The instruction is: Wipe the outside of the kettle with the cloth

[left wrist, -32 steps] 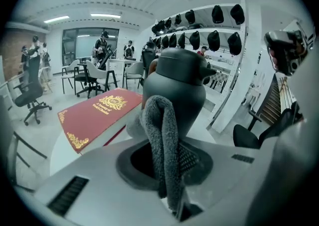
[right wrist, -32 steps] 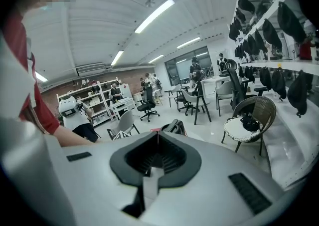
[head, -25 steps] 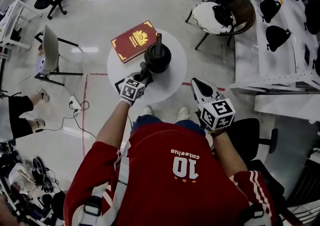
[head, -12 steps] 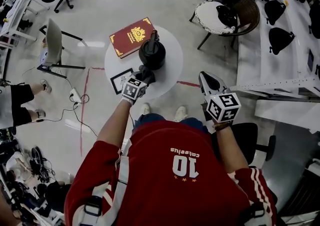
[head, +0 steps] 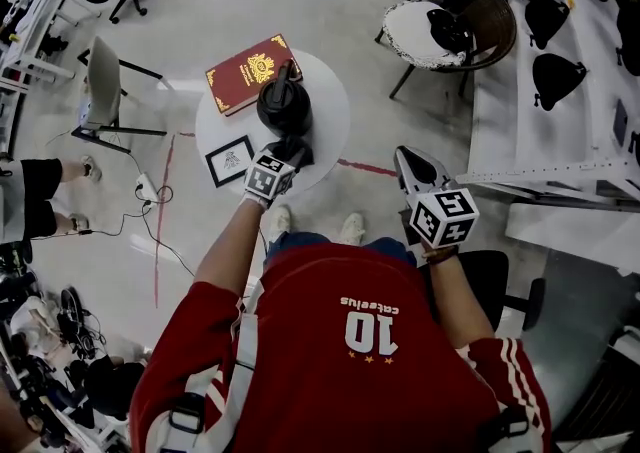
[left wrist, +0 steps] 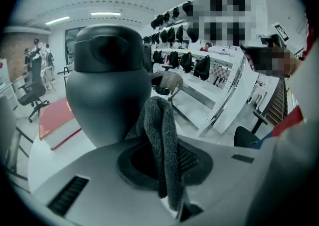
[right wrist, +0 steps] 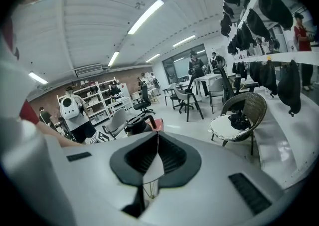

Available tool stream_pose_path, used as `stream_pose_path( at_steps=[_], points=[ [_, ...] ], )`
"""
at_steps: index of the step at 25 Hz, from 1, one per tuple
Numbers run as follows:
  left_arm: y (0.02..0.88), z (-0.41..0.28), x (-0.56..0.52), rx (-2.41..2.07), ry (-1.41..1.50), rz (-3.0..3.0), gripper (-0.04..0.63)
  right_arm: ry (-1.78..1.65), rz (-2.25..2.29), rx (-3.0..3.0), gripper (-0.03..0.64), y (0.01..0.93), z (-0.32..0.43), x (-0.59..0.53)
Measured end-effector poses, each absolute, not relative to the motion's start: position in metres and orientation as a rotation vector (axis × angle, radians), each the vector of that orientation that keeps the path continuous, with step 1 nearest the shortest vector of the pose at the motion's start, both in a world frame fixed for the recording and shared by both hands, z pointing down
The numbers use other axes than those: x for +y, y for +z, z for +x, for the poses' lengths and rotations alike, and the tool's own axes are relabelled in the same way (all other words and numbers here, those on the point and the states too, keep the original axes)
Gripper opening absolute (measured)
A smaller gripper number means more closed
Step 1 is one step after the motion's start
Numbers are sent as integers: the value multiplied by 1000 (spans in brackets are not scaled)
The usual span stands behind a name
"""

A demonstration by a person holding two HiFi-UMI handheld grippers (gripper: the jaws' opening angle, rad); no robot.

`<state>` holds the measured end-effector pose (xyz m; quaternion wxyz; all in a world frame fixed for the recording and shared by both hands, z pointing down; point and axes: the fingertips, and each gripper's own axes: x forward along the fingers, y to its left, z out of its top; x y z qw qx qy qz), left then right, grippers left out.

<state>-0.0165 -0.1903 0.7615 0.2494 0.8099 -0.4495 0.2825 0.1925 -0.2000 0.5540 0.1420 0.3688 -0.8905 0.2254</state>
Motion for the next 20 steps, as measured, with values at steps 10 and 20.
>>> stream_pose_path(
  at_steps=[10,20],
  points=[
    [757,16,-218,-1214,773,2242,46,704,1094,-2554,17,564,223,-196],
    [718,38,-234,-1217,720,2354,46,715,1108,-2559,17,560,226,-194]
  ],
)
